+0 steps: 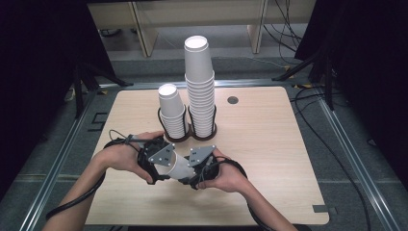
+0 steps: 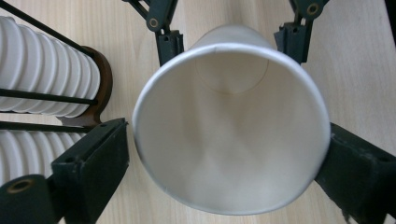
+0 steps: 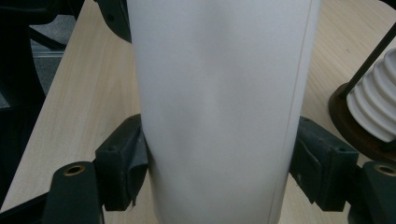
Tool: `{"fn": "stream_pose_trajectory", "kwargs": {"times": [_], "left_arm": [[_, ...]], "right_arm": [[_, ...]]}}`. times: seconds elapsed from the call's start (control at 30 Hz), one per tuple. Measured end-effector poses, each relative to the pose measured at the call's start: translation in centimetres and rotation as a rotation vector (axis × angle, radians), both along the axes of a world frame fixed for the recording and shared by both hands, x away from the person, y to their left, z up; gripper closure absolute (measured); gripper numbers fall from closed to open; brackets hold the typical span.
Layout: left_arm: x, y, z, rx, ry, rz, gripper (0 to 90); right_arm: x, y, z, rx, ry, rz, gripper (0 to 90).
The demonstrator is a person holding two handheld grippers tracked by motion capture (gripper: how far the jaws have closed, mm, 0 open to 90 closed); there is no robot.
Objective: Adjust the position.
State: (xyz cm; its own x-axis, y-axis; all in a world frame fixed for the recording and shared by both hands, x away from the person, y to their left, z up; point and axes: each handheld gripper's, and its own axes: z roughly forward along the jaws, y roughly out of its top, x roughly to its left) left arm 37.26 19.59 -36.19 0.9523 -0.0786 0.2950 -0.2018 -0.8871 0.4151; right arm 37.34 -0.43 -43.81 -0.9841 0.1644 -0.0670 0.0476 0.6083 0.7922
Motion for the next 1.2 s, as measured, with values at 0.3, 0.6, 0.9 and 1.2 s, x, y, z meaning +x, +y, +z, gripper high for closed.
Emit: {"fn": "stream_pose_trajectory", "kwargs": {"times": [0.3,0.6,0.9,1.2], "left_arm": [[0.1,1.4,-0.1,-0.148,0.008,0.027,2.3],[0.0,2.5,-1.2,-0.323,0.022,0.095,0.1],[0.2,3.7,-2.0,-0.445,0.051,0.172,0.0],[0.3,4.2,-3.9,-0.589,0.111,0.249,0.0]], "right_arm": [[0.1,-0.7,-0.7,0.065,-0.023,0.009,27.0],[0.1,-2.3,-1.1,0.15,-0.031,-0.024,26.9],[0.1,-4.0,-1.4,0.27,-0.056,-0.06,26.6],[0.1,-5.0,-1.9,0.35,-0.045,-0.095,26.2]]}}
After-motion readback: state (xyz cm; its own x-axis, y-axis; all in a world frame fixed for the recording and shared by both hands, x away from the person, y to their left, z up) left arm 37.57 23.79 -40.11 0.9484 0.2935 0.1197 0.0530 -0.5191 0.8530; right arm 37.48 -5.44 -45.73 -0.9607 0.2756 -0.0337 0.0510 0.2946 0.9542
